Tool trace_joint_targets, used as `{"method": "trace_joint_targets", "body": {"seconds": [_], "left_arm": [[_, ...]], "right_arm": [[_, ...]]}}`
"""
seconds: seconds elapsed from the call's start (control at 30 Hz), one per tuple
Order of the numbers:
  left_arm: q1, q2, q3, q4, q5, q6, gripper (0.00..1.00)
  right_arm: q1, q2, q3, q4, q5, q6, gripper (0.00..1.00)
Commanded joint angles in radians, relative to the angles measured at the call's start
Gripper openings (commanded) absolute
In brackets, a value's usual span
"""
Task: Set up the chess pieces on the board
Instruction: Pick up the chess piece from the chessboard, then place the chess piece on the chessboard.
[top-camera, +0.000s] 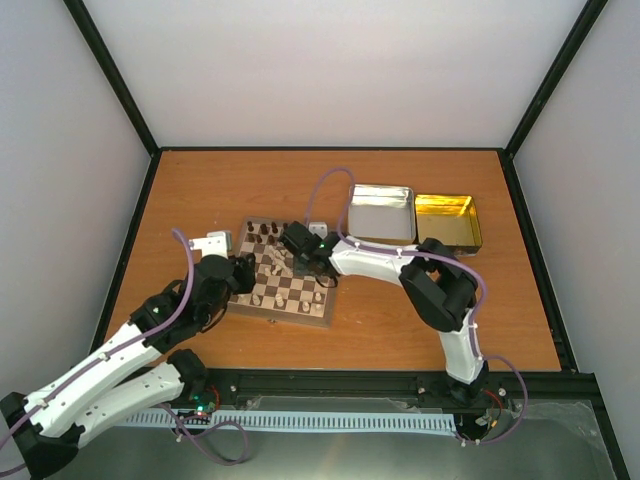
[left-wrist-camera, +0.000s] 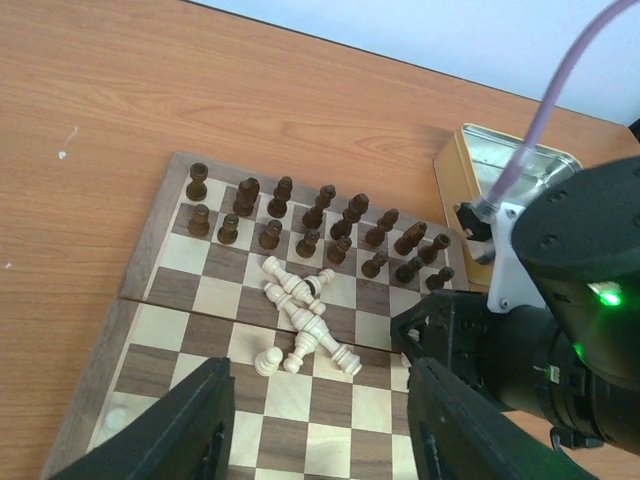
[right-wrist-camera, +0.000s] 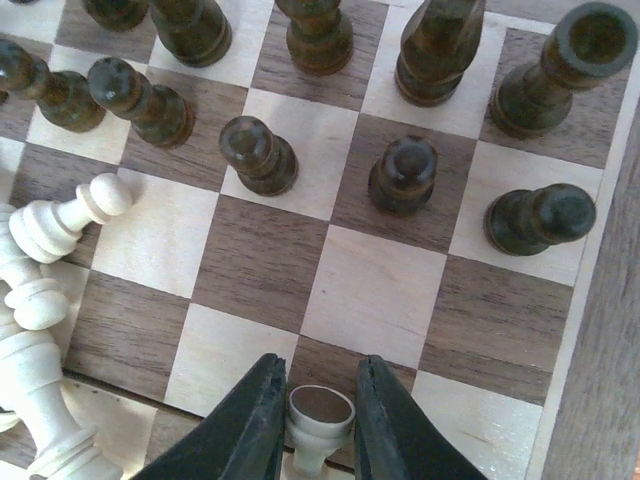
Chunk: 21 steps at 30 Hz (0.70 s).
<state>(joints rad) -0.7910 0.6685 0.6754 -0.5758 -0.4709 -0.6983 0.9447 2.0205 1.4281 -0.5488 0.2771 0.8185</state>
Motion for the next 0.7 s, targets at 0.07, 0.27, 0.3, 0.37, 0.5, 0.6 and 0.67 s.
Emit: {"method": "trace_joint_targets", "body": {"seconds": [0.07, 0.27, 0.3, 0.37, 0.5, 0.6, 0.67], "left_arm": [[0.004, 0.012, -0.009, 0.078, 0.103, 0.024, 0.57], [0.004, 0.040, -0.071, 0.252, 0.320, 0.086, 0.65], [0.004, 0.049, -0.083, 0.271, 0.339, 0.086, 0.67], [0.004, 0.071, -0.095, 0.297, 0.344, 0.073, 0.70], [0.004, 0.111, -0.099, 0.362, 0.404, 0.071, 0.73], [0.004, 0.129, -0.094, 0.422, 0.445, 0.048, 0.73], [0.005, 0.139, -0.101, 0.463, 0.478, 0.006, 0.73]], "right_arm": [[0.004, -0.181, -0.169, 0.204, -0.015, 0.111, 0.21], [-0.007, -0.354, -0.291, 0.340, -0.138, 0.220, 0.20], [-0.007, -0.382, -0.312, 0.369, -0.157, 0.242, 0.20], [-0.008, -0.426, -0.355, 0.413, -0.183, 0.278, 0.20], [-0.015, -0.484, -0.406, 0.464, -0.243, 0.340, 0.19], [-0.024, -0.544, -0.462, 0.527, -0.287, 0.380, 0.19], [-0.036, -0.598, -0.505, 0.583, -0.324, 0.402, 0.19]]}}
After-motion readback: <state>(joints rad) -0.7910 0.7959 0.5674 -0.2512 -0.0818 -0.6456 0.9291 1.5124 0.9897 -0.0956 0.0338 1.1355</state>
